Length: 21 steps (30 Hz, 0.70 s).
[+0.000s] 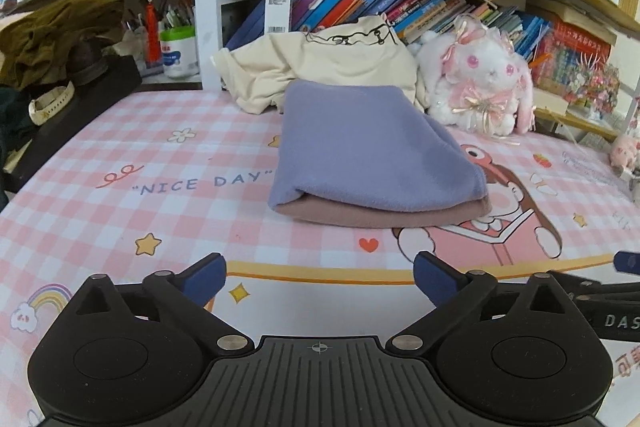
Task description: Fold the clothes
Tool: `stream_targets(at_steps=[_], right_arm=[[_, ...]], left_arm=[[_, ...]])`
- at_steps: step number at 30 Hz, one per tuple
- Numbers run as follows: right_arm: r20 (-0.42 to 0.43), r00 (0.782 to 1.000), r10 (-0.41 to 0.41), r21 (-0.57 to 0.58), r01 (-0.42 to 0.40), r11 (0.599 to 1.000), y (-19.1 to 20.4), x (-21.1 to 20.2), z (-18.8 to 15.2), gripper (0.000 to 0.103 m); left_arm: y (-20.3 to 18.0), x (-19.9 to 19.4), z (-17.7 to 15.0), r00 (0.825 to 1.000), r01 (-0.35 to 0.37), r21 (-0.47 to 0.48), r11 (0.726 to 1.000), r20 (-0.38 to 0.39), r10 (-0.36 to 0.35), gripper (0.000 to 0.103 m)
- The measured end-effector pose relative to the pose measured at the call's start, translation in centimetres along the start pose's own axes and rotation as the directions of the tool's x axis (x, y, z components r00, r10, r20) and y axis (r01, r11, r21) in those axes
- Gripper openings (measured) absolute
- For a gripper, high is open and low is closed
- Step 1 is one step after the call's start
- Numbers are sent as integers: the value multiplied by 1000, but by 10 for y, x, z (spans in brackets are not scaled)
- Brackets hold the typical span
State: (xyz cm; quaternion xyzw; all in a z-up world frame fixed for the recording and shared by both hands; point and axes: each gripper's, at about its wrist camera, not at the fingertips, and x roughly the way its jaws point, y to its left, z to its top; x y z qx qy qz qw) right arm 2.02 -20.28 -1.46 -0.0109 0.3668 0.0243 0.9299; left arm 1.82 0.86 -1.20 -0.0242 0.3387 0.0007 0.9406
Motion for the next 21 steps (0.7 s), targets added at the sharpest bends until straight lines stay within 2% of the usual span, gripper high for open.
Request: stream_targets(at_steps=[21], right_arm=[[-21, 1000, 14, -8, -15, 1000, 2, 1, -2, 103]], left_arm=[[-1, -3, 1, 1000, 5, -15, 1000, -8, -5, 102]])
